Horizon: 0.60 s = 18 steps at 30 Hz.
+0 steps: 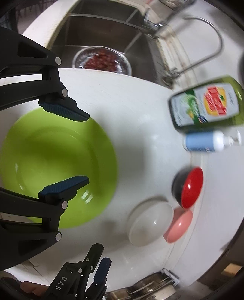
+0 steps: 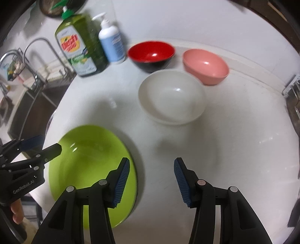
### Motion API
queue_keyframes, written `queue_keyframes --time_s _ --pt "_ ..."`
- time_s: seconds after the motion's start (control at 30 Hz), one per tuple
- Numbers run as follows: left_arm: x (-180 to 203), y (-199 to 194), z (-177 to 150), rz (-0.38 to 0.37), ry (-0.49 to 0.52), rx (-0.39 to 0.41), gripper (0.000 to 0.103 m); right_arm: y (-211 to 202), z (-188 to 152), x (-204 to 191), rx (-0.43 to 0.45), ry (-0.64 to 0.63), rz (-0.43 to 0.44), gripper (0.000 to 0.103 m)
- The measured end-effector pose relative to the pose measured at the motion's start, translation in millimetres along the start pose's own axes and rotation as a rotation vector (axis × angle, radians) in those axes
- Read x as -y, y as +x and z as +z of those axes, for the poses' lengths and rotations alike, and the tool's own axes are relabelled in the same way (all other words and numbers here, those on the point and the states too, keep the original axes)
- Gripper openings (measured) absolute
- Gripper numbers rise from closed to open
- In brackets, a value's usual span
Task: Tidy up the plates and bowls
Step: 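Move both tools to the white bowl beside the red bowl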
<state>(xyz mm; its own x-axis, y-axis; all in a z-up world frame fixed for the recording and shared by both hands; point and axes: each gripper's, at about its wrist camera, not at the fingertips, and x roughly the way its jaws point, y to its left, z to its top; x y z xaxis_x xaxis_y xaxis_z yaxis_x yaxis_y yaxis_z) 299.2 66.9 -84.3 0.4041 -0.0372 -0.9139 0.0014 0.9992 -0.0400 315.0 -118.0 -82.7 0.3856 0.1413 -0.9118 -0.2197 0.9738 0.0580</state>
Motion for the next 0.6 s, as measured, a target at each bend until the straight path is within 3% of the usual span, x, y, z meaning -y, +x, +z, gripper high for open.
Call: queue_keyframes --time_s 0.3,0.6 --pt "37.4 7.5 46.5 -0.026 0.095 0.056 0.061 -8.5 25.9 38.4 0.083 0.088 -0.024 0.050" --pt "68.2 42.0 89.9 -0.042 0.140 0.029 0.060 14.2 51.7 72.1 0.079 0.174 -0.011 0.050"
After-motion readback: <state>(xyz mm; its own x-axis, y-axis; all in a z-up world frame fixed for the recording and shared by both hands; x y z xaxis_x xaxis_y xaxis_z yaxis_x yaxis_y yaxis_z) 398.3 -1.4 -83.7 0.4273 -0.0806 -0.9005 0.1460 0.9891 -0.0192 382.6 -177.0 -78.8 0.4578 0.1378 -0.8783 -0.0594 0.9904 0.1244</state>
